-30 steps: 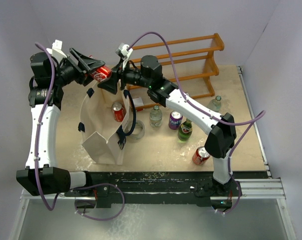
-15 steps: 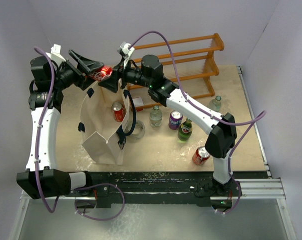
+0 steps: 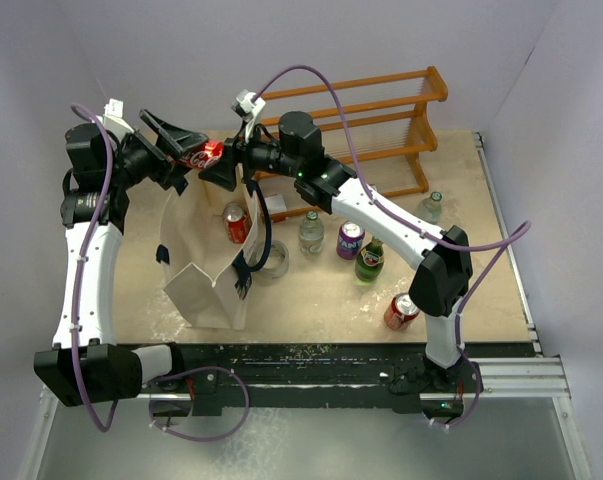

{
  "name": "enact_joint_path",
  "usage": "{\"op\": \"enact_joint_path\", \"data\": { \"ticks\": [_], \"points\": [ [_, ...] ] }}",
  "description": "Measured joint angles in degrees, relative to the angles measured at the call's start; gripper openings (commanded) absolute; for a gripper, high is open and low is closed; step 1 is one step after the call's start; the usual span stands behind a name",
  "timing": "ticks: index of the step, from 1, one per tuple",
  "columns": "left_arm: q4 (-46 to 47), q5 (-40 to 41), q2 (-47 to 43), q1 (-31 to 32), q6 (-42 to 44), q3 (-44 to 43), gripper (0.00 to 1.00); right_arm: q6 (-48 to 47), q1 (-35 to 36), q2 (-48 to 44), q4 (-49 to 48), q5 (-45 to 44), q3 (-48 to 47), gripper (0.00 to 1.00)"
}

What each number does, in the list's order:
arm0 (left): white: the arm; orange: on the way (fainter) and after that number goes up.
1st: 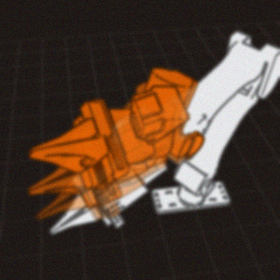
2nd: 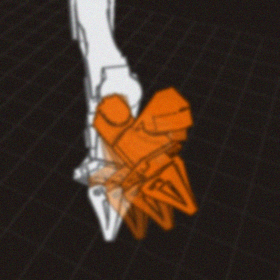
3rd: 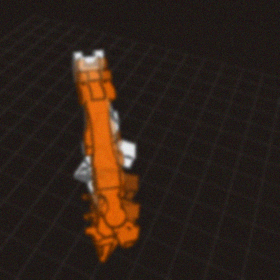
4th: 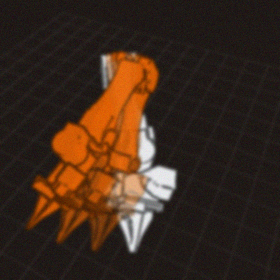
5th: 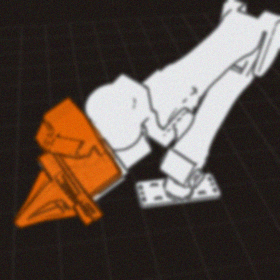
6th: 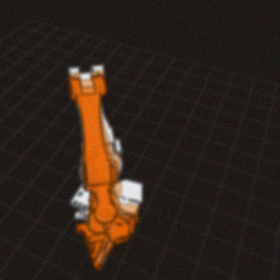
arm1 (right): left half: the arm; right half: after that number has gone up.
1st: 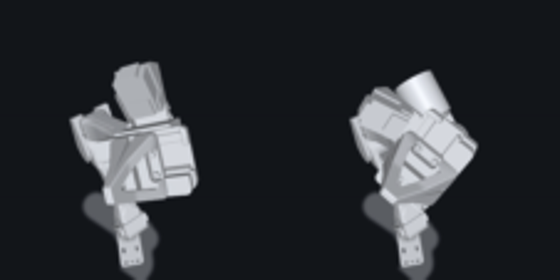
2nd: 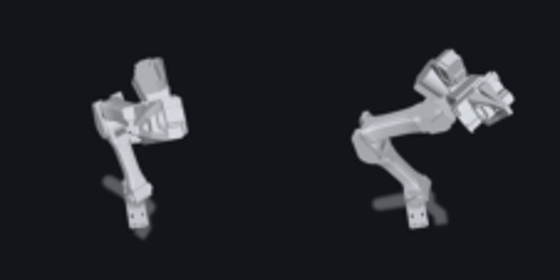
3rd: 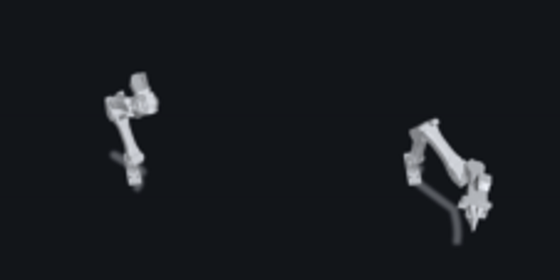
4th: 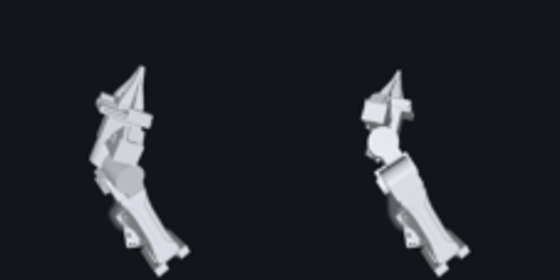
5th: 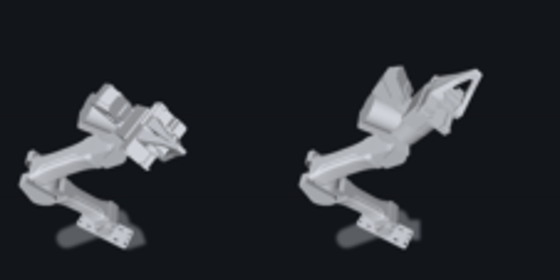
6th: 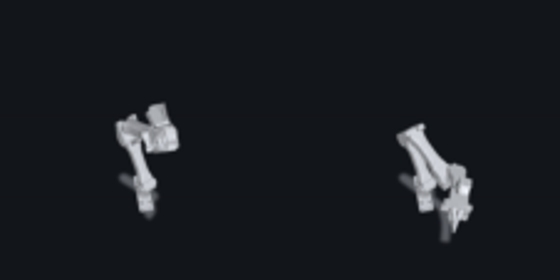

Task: Place the beverage into the canvas bag
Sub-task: Adjust the drink.

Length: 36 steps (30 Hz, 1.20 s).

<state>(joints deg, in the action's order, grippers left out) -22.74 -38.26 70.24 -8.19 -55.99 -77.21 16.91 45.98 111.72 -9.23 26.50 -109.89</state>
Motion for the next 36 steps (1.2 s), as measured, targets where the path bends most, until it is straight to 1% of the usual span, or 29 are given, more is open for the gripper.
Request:
{"op": "enact_joint_path", "data": {
  "ticks": [9, 21, 28, 36],
  "points": [
    [0.7, 0.6, -1.8, -0.1, 1.5, 2.7, 0.99, -0.7, 0.3, 0.0, 1.8, 0.2, 0.0, 0.00],
    [2.5, 0.5, -2.6, -0.2, 1.5, 5.7, 0.99, -0.4, 0.4, 0.0, 2.8, 0.0, 0.7, 0.00],
    [2.3, 0.2, -2.8, -0.6, 1.3, 6.7, 0.99, 0.1, 0.5, -0.3, -2.0, -0.1, 4.4, 0.00],
    [3.3, -2.9, -2.7, -0.9, -1.3, 6.8, 0.99, -0.7, 0.7, -2.8, -7.3, -2.1, 8.9, 0.00]
  ]
}}
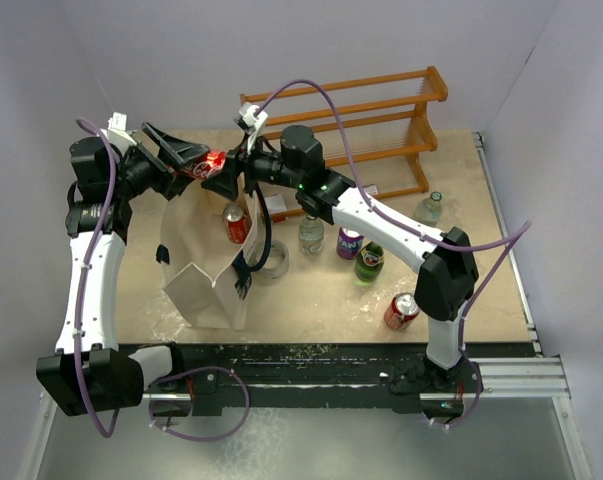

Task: Place the beverage into the canvas bag
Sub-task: Adjust the drink.

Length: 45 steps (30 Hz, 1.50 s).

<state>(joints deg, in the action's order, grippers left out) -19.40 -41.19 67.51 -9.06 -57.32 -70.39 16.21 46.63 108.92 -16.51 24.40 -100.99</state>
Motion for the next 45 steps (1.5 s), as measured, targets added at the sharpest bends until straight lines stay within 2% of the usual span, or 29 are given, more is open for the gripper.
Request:
{"op": "enact_joint_path", "data": {
  "ticks": [7, 16, 25, 31, 39, 45],
  "points": [
    [2.1, -1.9, 0.5, -0.4, -3.0, -1.0, 0.99, -1.9, 0.1, -0.5, -4.9, -2.6, 1.0, 0.00],
    [1.6, -6.2, 1.1, -0.5, -4.5, -2.5, 0.99, -5.7, -1.8, -0.5, -13.4, -11.2, 0.9, 0.00],
    [0.9, -6.3, 1.1, -0.5, -3.8, -2.5, 0.99, -6.1, -2.0, -0.5, -13.4, -11.2, 0.7, 0.00],
    [1.0, -5.9, 1.1, -0.5, 1.1, -3.8, 0.99, -6.3, -2.0, -2.1, -10.8, -8.7, 1.6, 0.00],
    [0.0, -4.7, 1.3, -0.6, 16.1, -12.4, 0.99, -6.7, -2.0, -8.3, -9.5, -5.9, 6.3, 0.00],
    [1.0, -6.7, 2.6, -0.4, 22.6, -15.8, 0.99, -6.9, -2.0, -10.0, -9.5, -4.7, 7.5, 0.00]
  ]
}}
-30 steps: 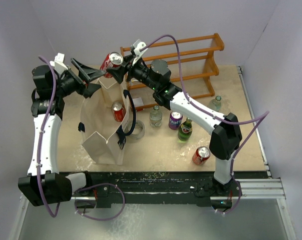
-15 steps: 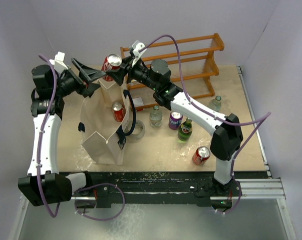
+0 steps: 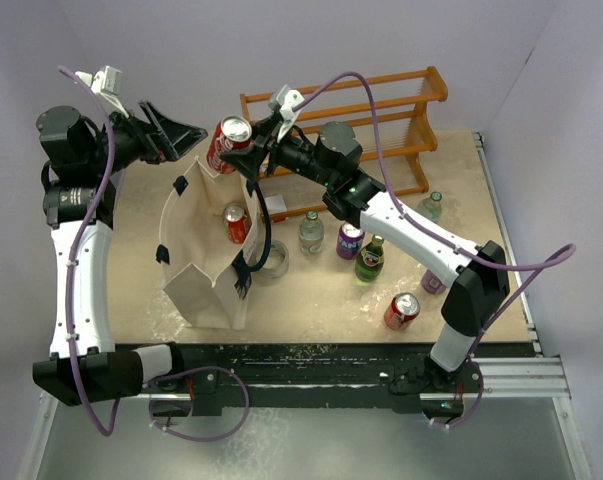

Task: Place the beverage into the canvas bag
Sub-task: Adjust the drink.

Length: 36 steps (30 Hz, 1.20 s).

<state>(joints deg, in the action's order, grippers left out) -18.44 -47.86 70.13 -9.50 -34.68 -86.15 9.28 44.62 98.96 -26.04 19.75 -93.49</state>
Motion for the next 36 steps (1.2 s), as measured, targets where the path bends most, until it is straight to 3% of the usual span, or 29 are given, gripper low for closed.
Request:
{"op": "enact_joint_path", "data": {
  "ticks": [13, 36],
  "points": [
    [-3.6, -4.3, 2.6, 5.7, 17.4, -5.0, 0.99, -2.6, 0.0, 0.0, 3.1, 4.1, 0.3, 0.00],
    [-12.9, -1.7, 6.7, 12.6, 33.2, -10.2, 0.99, -5.9, 0.1, 1.0, 6.9, 6.8, 0.2, 0.00]
  ]
}}
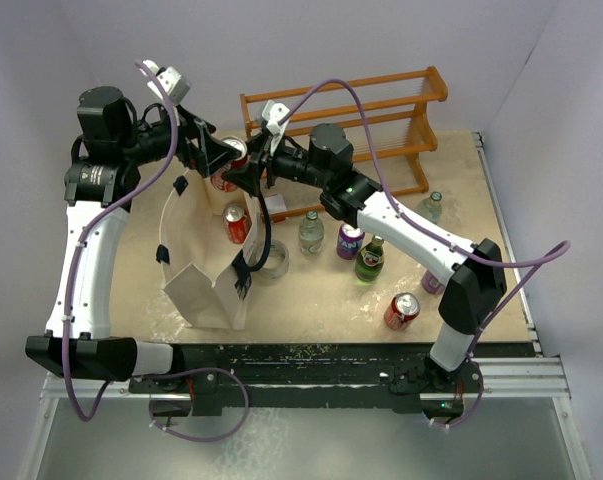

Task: Place the beverage into the canvas bag
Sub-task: Adjust the drink.

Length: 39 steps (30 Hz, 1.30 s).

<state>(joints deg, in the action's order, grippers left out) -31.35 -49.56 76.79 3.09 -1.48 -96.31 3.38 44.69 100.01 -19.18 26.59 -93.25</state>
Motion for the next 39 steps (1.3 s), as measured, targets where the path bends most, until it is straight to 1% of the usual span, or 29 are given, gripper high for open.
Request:
{"op": "enact_joint_path", "data": {
  "ticks": [6, 11, 21, 25, 36, 39],
  "points": [
    [-3.2, 2.3, 1.7, 2.5, 4.0, -1.4, 0.99, -0.4, 0.1, 0.3, 0.5, 0.0, 0.0, 0.00],
    [-6.6, 5.9, 2.9, 4.6, 7.6, -3.0, 0.99, -0.9, 0.3, 0.8, 0.6, 0.0, -0.4, 0.00],
    [-11.3, 11.8, 4.2, 6.8, 12.7, -5.0, 0.99, -2.5, 0.4, 1.2, 3.1, -0.7, -0.4, 0.00],
    [-13.6, 13.8, 5.5, 7.0, 13.1, -6.6, 0.99, -3.3, 0.7, 1.2, 3.5, -2.3, -0.4, 0.00],
    [-14.9, 15.8, 5.7, 7.1, 12.5, -6.7, 1.00, -6.1, 1.3, 1.2, 4.2, -5.7, -0.4, 0.00],
    [-15.5, 16.1, 5.7, 7.1, 12.5, -6.7, 0.97, -7.0, 1.7, 1.2, 4.8, -6.6, -0.4, 0.00]
  ]
}}
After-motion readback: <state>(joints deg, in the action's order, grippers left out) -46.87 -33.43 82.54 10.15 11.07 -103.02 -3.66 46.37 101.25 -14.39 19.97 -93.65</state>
